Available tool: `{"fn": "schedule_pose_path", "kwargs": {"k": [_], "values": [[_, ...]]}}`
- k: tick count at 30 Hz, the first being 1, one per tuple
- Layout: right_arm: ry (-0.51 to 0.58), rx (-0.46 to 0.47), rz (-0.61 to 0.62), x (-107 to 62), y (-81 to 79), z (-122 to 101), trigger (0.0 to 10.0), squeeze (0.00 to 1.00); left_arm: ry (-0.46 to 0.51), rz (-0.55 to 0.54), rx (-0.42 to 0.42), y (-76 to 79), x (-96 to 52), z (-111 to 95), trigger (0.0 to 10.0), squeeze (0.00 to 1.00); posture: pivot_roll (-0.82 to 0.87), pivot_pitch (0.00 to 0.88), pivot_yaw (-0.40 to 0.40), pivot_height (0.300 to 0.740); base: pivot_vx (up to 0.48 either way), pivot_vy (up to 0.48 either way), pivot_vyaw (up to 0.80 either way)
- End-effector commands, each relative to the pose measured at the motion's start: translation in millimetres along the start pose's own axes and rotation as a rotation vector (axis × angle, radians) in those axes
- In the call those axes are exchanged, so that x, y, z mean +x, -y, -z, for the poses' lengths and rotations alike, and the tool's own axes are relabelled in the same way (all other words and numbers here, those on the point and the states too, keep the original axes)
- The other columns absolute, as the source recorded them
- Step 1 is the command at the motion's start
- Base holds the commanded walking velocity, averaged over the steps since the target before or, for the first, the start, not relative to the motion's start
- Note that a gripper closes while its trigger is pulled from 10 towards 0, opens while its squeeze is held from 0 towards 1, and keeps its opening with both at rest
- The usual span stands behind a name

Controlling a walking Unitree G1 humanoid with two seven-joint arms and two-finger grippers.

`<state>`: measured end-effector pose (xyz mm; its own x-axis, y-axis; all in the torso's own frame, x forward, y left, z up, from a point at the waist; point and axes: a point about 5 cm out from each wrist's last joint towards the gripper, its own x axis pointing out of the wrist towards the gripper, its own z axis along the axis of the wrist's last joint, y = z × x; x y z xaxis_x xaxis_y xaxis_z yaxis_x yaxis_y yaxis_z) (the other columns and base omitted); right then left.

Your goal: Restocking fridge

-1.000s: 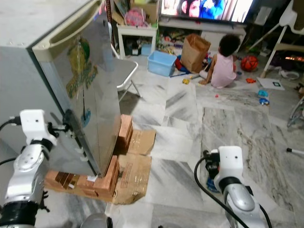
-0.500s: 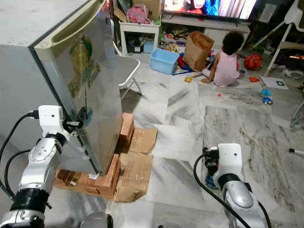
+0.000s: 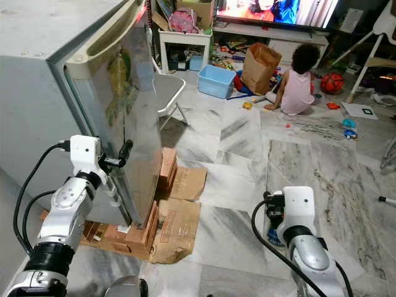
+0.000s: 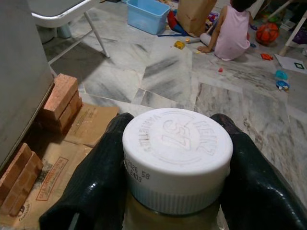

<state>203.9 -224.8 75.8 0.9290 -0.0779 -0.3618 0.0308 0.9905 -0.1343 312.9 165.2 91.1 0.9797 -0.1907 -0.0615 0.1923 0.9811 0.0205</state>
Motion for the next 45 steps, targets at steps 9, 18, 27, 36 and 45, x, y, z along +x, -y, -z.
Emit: {"fn": "schedule_pose_path", "kwargs": {"k": [9, 18, 27, 36, 45], "values": [[0.020, -0.015, -0.008, 6.2, -4.3, -6.6, 10.0, 0.00, -0.012, 1.057, 0.095, 184.3, -6.0, -35.0, 10.0, 0.00, -0.02, 0.000, -0.042, 0.740, 0.000, 0.000, 0.00], [0.027, 0.000, 0.015, 3.7, -3.5, -6.3, 10.0, 0.00, -0.014, 0.811, 0.180, 151.1, 2.2, -17.9, 10.0, 0.00, -0.01, 0.000, -0.032, 0.740, 0.000, 0.000, 0.00], [0.027, -0.008, -0.004, 7.0, -4.1, -7.7, 10.0, 0.00, -0.053, 0.254, 0.223, 70.0, 16.4, -8.8, 10.0, 0.00, 0.00, 0.000, -0.045, 0.740, 0.000, 0.000, 0.00], [0.039, -0.015, 0.007, 10.4, -1.7, -10.7, 10.0, 0.00, -0.028, 0.079, 0.130, 39.6, -12.2, -6.4, 10.0, 0.00, -0.01, 0.000, -0.033, 0.740, 0.000, 0.000, 0.00], [0.055, -0.018, 0.004, 17.0, -2.4, -16.3, 10.0, 0.00, -0.037, 0.009, 0.078, 28.3, -29.0, -2.2, 10.0, 0.00, 0.01, 0.000, -0.046, 0.740, 0.000, -0.232, 0.00]]}}
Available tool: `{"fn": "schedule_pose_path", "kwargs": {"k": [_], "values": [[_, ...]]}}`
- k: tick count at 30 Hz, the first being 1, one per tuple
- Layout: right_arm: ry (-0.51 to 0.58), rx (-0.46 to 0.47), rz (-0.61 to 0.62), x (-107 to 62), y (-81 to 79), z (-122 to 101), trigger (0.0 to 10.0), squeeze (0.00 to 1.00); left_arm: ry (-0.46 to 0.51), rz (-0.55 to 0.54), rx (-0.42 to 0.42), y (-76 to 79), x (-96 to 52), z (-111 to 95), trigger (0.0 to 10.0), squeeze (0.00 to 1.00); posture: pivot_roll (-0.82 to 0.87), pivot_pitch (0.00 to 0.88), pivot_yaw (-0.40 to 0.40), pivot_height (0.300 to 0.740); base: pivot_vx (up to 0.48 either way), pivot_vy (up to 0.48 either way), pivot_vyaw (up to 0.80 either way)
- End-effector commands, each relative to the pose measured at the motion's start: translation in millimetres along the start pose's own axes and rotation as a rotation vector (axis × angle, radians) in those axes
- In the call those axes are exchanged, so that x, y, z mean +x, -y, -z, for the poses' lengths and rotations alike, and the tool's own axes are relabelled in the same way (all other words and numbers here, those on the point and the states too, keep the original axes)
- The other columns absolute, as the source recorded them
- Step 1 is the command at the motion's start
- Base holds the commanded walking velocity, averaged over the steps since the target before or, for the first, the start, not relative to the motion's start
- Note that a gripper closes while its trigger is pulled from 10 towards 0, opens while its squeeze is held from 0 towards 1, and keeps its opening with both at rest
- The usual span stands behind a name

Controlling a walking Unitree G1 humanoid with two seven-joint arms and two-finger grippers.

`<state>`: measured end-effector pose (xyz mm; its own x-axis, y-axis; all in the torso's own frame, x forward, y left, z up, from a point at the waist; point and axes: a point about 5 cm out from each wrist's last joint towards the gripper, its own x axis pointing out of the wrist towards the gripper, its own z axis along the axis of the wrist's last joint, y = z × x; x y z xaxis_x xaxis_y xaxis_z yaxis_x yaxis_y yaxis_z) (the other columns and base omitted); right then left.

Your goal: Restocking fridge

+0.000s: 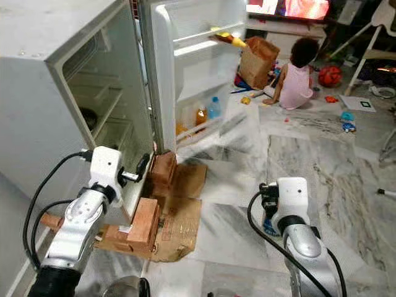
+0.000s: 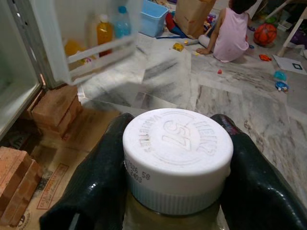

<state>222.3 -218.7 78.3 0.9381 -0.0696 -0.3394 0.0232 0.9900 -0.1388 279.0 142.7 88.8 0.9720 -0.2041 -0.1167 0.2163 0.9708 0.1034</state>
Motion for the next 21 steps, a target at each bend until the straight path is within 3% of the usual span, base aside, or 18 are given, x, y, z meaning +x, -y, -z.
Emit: {"fn": "schedule_pose_path", "kwargs": {"k": [1, 21], "values": [[0.032, -0.011, 0.010, 2.3, 3.8, -7.2, 10.0, 0.00, 0.016, -0.014, -0.009, -1.8, -0.5, -5.9, 10.0, 0.00, 0.01, 0.000, -0.046, 0.740, 0.000, -0.439, 0.00], [0.082, -0.019, 0.002, 13.5, 2.3, -17.7, 10.0, 0.00, 0.015, -0.043, -0.013, -4.4, -0.9, -9.7, 10.0, 0.00, 0.02, 0.000, -0.045, 0.740, 0.025, -0.446, 0.00]]}}
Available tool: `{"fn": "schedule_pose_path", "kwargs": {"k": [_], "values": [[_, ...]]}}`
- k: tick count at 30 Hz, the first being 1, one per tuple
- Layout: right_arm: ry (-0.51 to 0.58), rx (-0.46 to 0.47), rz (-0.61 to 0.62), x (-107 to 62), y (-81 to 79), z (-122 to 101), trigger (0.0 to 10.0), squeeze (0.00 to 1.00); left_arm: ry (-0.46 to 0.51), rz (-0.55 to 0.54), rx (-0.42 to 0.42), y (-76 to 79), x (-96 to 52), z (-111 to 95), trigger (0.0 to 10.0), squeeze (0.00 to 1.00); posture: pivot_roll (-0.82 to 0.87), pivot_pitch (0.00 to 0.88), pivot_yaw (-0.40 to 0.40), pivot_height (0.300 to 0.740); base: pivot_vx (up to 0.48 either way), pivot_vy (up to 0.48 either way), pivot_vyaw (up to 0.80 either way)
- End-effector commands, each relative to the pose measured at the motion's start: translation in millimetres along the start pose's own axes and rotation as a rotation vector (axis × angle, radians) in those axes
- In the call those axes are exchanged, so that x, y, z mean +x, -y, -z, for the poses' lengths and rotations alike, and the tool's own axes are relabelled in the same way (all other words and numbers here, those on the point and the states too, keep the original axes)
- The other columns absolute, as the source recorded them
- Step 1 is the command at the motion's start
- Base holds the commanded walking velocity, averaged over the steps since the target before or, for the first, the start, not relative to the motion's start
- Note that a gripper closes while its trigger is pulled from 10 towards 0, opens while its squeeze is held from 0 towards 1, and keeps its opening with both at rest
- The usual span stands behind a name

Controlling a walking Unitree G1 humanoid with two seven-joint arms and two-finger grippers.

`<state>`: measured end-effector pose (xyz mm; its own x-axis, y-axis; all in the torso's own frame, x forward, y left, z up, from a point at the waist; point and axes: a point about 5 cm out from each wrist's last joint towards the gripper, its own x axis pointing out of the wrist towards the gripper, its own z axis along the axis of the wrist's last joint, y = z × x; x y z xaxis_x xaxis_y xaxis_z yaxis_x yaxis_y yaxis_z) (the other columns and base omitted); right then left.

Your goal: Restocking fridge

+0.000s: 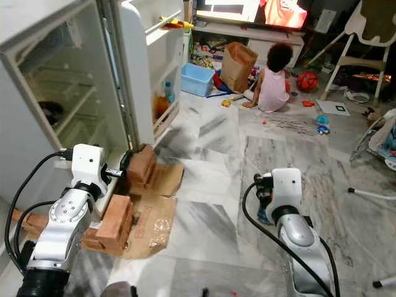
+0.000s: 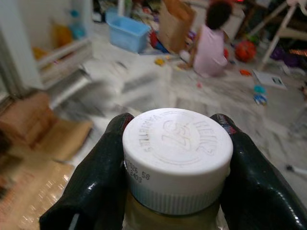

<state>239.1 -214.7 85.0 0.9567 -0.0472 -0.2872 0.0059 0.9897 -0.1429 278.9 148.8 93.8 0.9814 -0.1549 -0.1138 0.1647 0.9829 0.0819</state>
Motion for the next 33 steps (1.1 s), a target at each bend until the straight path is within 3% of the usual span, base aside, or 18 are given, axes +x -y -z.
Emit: {"fn": "schedule_pose_path", "kwargs": {"k": [1, 7, 26, 33], "values": [[0.026, -0.011, 0.017, 0.9, 5.6, -5.4, 10.0, 0.00, 0.016, 0.004, 0.014, 1.8, 1.0, -5.5, 10.0, 0.00, 0.02, 0.000, -0.045, 0.740, 0.255, -0.405, 0.00], [0.040, -0.009, 0.016, 3.7, 4.8, -7.5, 10.0, 0.00, 0.015, -0.006, 0.046, 0.4, 1.5, -5.4, 10.0, 0.00, 0.02, 0.000, -0.043, 0.740, 0.285, -0.378, 0.00], [0.181, -0.067, -0.022, 6.3, -7.0, -31.8, 10.0, 0.00, 0.023, -0.033, 0.090, -0.9, 5.7, -6.3, 10.0, 0.00, 0.02, 0.000, -0.035, 0.740, 0.478, 0.000, 0.00], [0.232, -0.102, -0.054, 10.1, -14.4, -41.7, 10.0, 0.00, 0.018, -0.076, 0.124, -4.9, 5.5, -6.3, 10.0, 0.00, 0.03, 0.000, -0.036, 0.740, 0.480, 0.000, 0.80]]}}
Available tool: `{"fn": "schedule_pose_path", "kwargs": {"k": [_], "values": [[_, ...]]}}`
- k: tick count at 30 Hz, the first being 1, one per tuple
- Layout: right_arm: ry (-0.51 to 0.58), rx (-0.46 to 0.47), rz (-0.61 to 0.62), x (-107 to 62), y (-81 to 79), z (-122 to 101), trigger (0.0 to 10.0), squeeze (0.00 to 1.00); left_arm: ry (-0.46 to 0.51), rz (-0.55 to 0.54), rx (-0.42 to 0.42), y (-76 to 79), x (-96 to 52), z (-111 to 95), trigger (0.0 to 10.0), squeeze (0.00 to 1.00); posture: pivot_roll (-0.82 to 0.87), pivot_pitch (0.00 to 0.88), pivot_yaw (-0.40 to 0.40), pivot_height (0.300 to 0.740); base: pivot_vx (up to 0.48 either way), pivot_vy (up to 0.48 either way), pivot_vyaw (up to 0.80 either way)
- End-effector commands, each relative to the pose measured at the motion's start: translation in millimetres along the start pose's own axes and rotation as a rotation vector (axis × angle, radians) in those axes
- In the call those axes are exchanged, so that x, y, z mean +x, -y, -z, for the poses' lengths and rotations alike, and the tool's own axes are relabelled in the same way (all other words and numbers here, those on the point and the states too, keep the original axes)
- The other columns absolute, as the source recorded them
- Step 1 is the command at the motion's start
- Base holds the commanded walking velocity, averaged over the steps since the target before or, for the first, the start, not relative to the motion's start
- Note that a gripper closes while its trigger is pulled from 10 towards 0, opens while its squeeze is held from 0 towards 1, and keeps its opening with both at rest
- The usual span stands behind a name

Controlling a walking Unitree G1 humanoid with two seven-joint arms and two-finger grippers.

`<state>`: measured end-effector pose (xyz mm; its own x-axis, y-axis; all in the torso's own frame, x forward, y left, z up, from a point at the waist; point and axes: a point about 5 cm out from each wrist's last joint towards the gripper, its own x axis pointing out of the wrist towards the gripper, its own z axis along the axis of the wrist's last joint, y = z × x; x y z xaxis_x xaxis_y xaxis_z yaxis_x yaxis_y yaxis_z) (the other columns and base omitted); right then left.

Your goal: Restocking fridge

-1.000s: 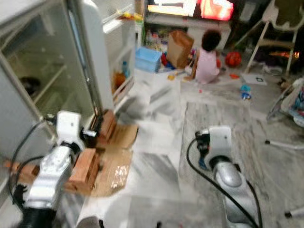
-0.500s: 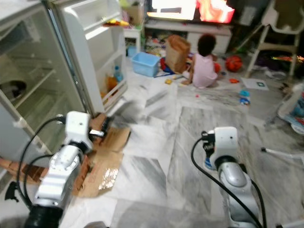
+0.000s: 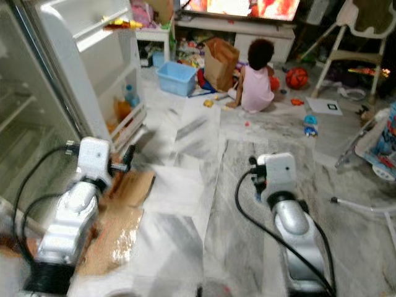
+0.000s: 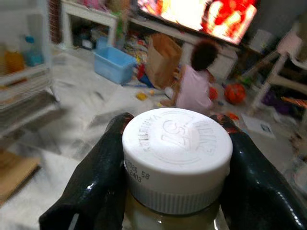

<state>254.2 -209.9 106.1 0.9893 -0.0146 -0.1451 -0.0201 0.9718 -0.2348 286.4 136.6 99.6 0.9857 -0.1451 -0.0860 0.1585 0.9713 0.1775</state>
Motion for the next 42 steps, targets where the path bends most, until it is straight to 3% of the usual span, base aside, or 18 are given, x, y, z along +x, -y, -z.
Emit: {"fn": "schedule_pose_path", "kwargs": {"k": [1, 15, 27, 33, 42], "values": [[0.089, -0.003, -0.050, 5.2, -11.5, -18.1, 10.0, 0.00, -0.013, -0.063, 0.029, -15.2, -3.1, 3.2, 10.0, 0.00, 0.03, 0.000, -0.037, 0.740, 0.480, 0.000, 0.80], [0.188, -0.034, -0.134, 22.7, -19.5, -40.0, 10.0, 0.00, -0.056, -0.115, 0.027, -16.3, -0.9, 6.1, 10.0, 0.00, 0.04, 0.000, -0.036, 0.740, 0.472, 0.000, 0.80], [0.226, -0.058, -0.185, 24.4, -28.8, -43.5, 10.0, 0.00, -0.071, -0.150, 0.043, -15.1, 3.2, 1.1, 10.0, 0.00, 0.05, 0.000, -0.035, 0.740, 0.349, -0.323, 0.80], [0.241, -0.041, -0.191, 27.1, -32.9, -47.2, 10.0, 0.00, -0.060, -0.148, 0.024, -11.1, 4.3, -7.9, 10.0, 0.00, 0.07, 0.000, -0.029, 0.740, 0.041, -0.449, 0.79], [0.253, -0.022, -0.190, 33.3, -31.2, -52.3, 10.0, 0.00, -0.089, -0.153, 0.026, -10.7, -2.0, -4.5, 10.0, 0.00, 0.07, 0.000, -0.030, 0.740, 0.000, -0.160, 0.00]]}}
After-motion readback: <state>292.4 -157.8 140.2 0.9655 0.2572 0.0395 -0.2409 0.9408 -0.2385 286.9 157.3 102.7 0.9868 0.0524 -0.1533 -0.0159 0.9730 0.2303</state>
